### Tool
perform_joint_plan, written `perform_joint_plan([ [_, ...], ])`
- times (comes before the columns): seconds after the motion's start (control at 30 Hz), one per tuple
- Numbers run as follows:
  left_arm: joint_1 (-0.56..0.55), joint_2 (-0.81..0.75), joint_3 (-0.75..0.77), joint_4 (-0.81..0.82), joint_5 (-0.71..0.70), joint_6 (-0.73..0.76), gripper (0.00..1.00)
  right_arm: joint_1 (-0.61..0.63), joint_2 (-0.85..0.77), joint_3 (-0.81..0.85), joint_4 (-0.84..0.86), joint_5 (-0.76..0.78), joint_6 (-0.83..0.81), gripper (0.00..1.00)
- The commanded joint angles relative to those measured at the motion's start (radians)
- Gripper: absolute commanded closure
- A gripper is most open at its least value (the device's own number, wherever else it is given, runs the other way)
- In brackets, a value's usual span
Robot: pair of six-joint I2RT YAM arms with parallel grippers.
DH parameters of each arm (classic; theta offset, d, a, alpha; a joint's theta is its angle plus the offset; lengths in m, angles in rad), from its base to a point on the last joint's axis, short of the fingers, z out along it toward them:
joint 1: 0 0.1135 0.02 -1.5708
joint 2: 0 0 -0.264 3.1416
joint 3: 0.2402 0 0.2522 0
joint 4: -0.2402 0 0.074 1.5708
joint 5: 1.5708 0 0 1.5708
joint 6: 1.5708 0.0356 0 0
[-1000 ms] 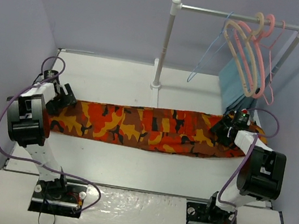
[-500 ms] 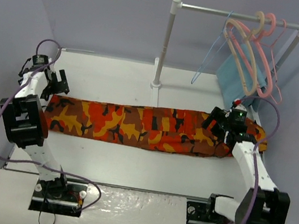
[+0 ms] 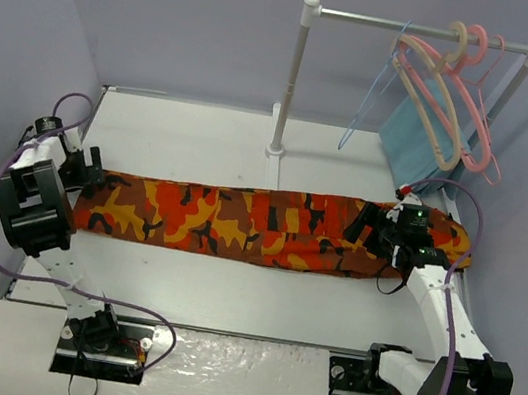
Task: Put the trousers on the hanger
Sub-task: Fold the trousers
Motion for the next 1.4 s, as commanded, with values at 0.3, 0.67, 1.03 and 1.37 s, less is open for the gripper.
perform_joint_plan([
  [0.3, -0.060, 0.037, -0.079, 0.003, 0.115, 0.111, 0.09, 0.015, -0.004, 0.002, 0.046, -0.052, -0.032, 0.12],
  [0.67, -0.125, 0.031, -0.123, -0.010, 0.151, 0.134, 0.86, 0.014, -0.005, -0.004, 0.055, -0.062, -0.031, 0.12],
  [1.03, -0.103, -0.148, 0.218, -0.151, 0.008, 0.021, 1.00, 0.049, -0.004, 0.021, 0.048, -0.081, 0.001, 0.12],
  [1.37, -0.041, -0.157, 0.874, -0.609, -0.258, -0.087, 1.00, 0.129, -0.004, 0.101, -0.041, -0.057, 0.015, 0.12],
])
